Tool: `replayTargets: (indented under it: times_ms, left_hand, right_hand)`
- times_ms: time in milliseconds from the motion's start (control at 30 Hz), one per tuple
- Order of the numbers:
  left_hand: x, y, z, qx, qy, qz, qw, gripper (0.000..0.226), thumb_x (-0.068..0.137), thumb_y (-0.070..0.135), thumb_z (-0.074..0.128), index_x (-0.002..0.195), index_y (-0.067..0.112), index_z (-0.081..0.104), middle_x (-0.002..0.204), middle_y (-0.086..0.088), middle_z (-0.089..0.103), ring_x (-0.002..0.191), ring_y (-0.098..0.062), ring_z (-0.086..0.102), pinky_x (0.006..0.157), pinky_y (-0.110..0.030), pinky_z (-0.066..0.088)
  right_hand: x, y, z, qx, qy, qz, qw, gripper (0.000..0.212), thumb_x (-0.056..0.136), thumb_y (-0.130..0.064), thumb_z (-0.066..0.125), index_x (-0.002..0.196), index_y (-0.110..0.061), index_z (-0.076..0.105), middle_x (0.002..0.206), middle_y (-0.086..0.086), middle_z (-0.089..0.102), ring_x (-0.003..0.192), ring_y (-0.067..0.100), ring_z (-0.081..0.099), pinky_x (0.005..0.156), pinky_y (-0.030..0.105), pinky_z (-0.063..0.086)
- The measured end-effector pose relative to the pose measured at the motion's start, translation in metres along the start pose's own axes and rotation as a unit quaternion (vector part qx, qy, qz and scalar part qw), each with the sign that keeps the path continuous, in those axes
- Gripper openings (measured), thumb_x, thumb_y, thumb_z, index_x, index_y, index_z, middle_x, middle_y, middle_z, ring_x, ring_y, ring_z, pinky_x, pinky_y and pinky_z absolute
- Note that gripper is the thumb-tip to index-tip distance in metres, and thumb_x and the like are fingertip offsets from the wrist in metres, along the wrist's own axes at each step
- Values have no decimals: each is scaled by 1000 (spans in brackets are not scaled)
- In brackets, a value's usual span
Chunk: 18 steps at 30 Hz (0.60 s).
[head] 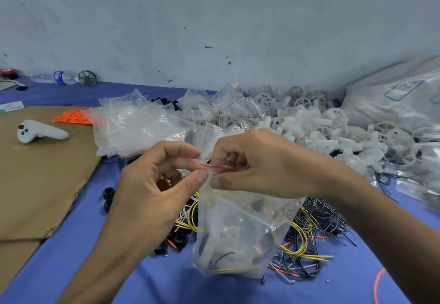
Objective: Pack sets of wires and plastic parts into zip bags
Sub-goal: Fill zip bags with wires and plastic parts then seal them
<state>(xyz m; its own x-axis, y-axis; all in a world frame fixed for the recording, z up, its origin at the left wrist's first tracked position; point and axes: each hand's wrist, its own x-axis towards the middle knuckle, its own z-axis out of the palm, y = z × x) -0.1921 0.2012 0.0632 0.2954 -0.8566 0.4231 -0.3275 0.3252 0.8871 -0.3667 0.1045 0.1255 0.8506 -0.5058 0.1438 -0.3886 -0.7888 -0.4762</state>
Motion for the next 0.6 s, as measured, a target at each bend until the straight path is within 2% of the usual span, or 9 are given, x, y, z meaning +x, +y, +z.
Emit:
replayTargets:
  times_ms: [67, 133, 200, 300, 333, 467, 600]
  left_hand:
    - [0, -3, 1, -13, -8, 15, 1000, 23, 74, 30, 78, 92, 37, 66, 83, 4, 73, 49, -22, 45, 44, -23, 40]
    - [-1, -6, 3, -20, -17, 23, 999, 19, 78, 26, 74, 91, 35, 65, 81, -2, 71, 45, -8, 32, 41, -17, 30]
    - [-3, -8, 6, -25, -22, 26, 999, 16, 81, 24, 71, 90, 34, 64, 76, -6, 67, 45, -4, 28, 41, -16, 26]
    - [-6, -11, 10, -8, -20, 17, 1000, 10, 82, 31, 70, 90, 34, 64, 68, -23, 53, 47, -6, 28, 41, -20, 25]
    - [-6, -11, 10, -7, -20, 16, 1000, 10, 82, 33, 70, 90, 34, 64, 65, -23, 49, 47, -6, 29, 41, -20, 25]
    - [-9, -11, 10, -4, -29, 21, 999, 10, 84, 33, 69, 92, 35, 64, 68, -22, 52, 48, -12, 35, 42, -22, 29]
    - [-10, -14, 3, -9, -14, 23, 1000, 11, 83, 30, 68, 94, 30, 65, 66, -7, 56, 52, -23, 40, 46, -25, 34]
  right_hand:
    - [-4, 2, -1, 34, -1, 3, 999, 13, 86, -36, 74, 85, -26, 66, 64, -24, 59, 60, -2, 56, 55, 7, 37]
    - [-6, 3, -2, 62, -2, 11, 998, 14, 87, -37, 73, 89, -24, 69, 68, -18, 63, 62, -1, 58, 58, 9, 39]
    - [-7, 3, -2, 70, 0, 17, 997, 11, 88, -36, 72, 89, -25, 69, 68, -17, 63, 62, 0, 58, 58, 10, 39]
    - [-7, 3, 0, 65, 2, 21, 998, 8, 90, -31, 70, 86, -24, 69, 66, -14, 61, 60, 2, 55, 58, 12, 39]
    - [-7, 3, 1, 53, 1, 20, 998, 8, 90, -30, 69, 86, -23, 67, 65, -13, 60, 59, 3, 54, 58, 13, 39]
    - [-8, 2, 6, -3, 1, 4, 1000, 11, 93, -32, 64, 85, -24, 62, 65, -10, 57, 62, 8, 52, 58, 18, 39]
    - [-30, 19, -12, 8, -33, 48, 998, 26, 86, -57, 65, 96, -33, 63, 84, -12, 67, 75, 5, 62, 66, 23, 49]
